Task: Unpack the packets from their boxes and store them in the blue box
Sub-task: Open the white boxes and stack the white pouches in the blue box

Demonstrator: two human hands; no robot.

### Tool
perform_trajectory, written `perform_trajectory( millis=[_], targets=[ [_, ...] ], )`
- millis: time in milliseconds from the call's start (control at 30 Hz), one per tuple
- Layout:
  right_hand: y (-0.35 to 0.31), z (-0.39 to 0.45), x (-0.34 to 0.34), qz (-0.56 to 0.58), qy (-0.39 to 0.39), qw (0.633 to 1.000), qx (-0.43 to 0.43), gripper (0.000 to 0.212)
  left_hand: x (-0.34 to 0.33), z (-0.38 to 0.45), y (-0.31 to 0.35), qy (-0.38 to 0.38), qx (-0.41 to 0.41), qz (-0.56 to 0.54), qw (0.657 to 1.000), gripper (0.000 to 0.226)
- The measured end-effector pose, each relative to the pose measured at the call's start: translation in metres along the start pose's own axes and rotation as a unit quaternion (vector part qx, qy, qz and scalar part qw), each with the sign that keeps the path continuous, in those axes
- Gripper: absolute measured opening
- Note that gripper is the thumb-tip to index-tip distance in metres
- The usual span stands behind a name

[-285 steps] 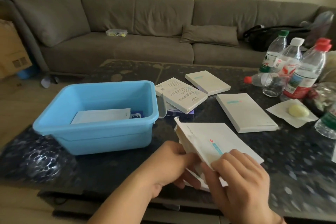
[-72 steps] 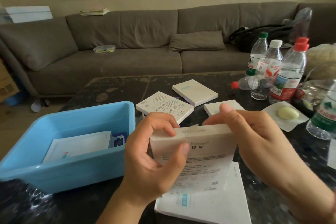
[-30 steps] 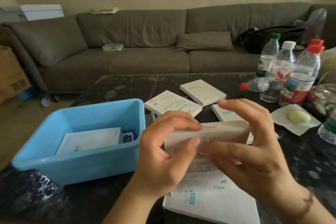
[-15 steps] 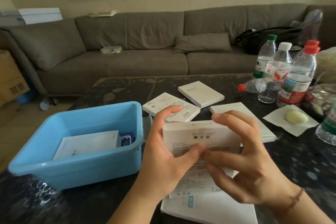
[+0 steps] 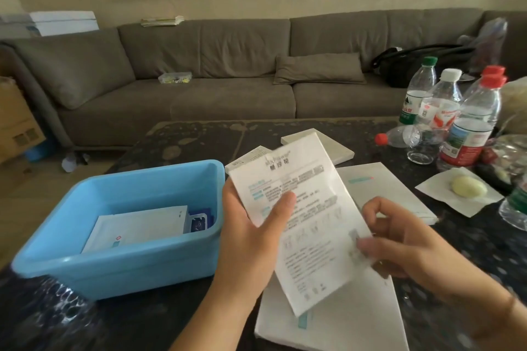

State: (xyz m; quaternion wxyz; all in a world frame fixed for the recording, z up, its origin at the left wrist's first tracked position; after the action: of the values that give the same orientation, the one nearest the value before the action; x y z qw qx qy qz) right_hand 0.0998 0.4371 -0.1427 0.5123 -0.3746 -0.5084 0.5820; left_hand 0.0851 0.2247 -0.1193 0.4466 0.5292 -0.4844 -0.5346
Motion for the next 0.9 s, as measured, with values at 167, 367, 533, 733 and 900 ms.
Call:
perform_trajectory(
  millis=[167, 367, 533, 733, 900],
  targets=[
    [0.008, 0.029, 0.014, 0.08, 0.183, 0.98, 0.004, 0.025, 0.003, -0.007, -0.004, -0.003, -0.011, 0.114, 0.993, 0.07],
    [0.037, 0.061, -0.018, 0.173, 0.183, 0.967, -0.048, 0.009, 0.015, -0.019, -0.024, -0.015, -0.024, 0.313, 0.949, 0.041],
    [0.037, 0.061, -0.012, -0.113, 0.172, 0.972, -0.113, 0.015, 0.02, -0.027, -0.031, -0.061, 0.047, 0.467, 0.881, 0.051],
    [0.018, 0.022, -0.019, -0.448, -0.141, 0.867, -0.168, 0.055, 0.023, -0.032, -0.044, -0.129, 0.142, 0.527, 0.828, 0.084],
    [0.018, -0.002, -0.041, -0.535, -0.214, 0.806, -0.133, 0.083, 0.02, -0.034, -0.051, -0.17, 0.137, 0.51, 0.832, 0.087]
  ],
)
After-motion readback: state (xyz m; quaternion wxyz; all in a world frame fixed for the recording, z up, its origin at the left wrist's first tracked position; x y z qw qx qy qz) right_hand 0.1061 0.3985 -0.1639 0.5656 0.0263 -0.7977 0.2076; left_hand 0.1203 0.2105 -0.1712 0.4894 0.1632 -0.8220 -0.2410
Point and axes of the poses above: each hand's wrist, its own z-axis towards the middle knuckle, its own x-axis out of the back of the hand, y = z × x, the point moved 5 cm from there along z, towards the middle knuckle, and after that the axes turned 15 degrees about x, right-handed, at the moved point
